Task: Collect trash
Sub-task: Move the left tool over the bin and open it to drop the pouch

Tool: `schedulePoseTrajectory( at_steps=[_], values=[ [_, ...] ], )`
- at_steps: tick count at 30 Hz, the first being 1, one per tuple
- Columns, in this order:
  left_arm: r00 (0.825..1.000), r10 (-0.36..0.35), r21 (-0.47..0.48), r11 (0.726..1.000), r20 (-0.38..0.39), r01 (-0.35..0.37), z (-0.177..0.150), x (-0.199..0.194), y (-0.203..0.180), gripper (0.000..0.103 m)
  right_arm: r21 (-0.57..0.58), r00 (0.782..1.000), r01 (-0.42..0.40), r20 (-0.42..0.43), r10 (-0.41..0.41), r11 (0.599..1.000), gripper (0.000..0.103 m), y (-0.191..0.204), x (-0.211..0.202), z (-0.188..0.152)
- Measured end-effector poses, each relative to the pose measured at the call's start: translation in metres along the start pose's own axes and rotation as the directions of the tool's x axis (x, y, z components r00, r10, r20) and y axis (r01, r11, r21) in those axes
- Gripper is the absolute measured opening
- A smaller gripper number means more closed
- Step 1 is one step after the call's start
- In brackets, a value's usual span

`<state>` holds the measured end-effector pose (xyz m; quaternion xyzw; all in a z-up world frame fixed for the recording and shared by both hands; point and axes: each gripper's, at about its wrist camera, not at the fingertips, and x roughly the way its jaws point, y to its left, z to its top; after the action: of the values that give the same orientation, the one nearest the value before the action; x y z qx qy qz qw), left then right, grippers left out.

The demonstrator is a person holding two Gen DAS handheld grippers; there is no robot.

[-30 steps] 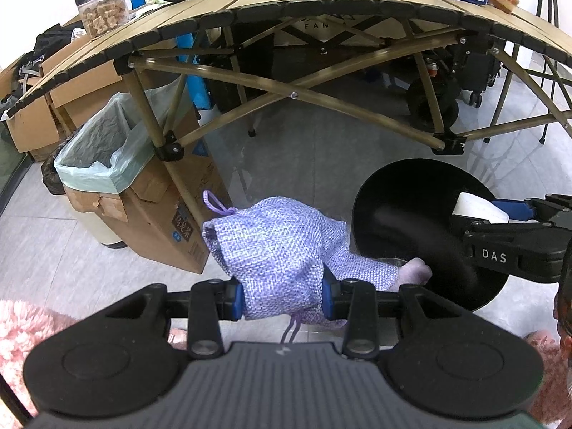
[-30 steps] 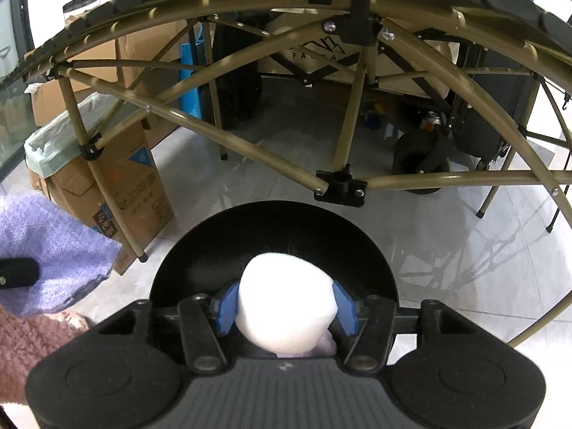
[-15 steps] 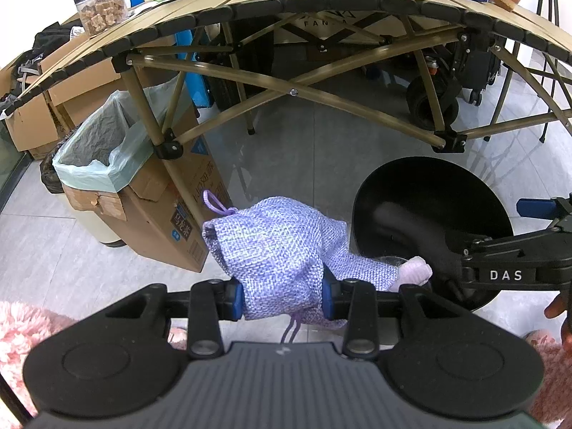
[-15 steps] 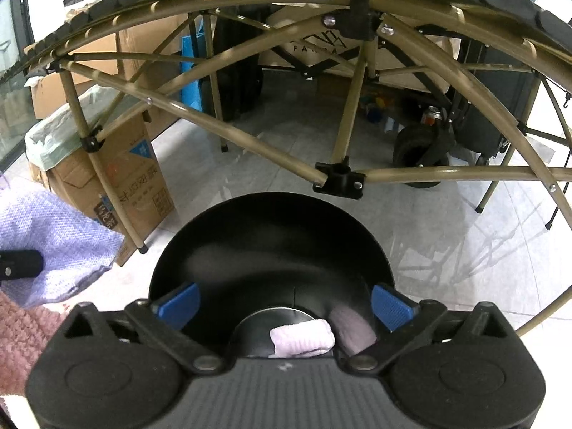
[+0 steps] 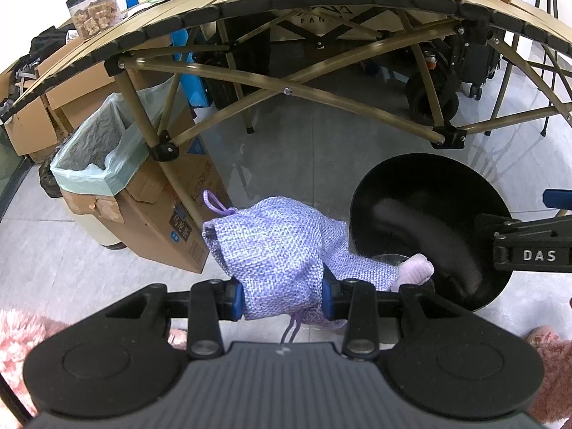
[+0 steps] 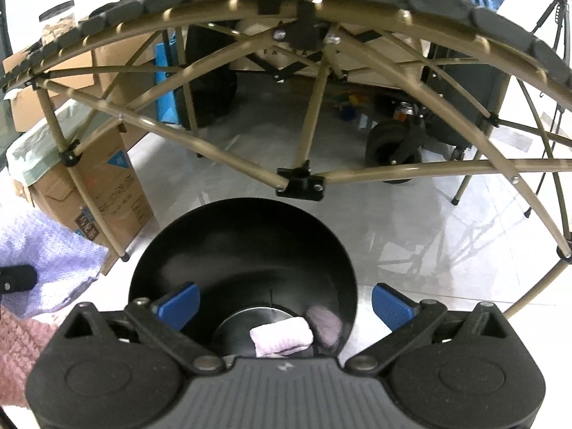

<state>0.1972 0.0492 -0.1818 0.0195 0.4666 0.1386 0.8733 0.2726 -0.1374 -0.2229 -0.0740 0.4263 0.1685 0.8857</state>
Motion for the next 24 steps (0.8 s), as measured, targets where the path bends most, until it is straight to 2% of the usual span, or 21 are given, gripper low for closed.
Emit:
schedulePoseTrajectory(
  at_steps=[24],
  values=[
    [0.997, -0.08, 0.086, 0.993, -0.004, 0.08, 0.032, 0.023, -0.058, 0.039, 0.21, 0.994, 0.084, 0.048, -0.096, 0.974, 0.103, -0.077, -0.051, 0.015]
  ],
)
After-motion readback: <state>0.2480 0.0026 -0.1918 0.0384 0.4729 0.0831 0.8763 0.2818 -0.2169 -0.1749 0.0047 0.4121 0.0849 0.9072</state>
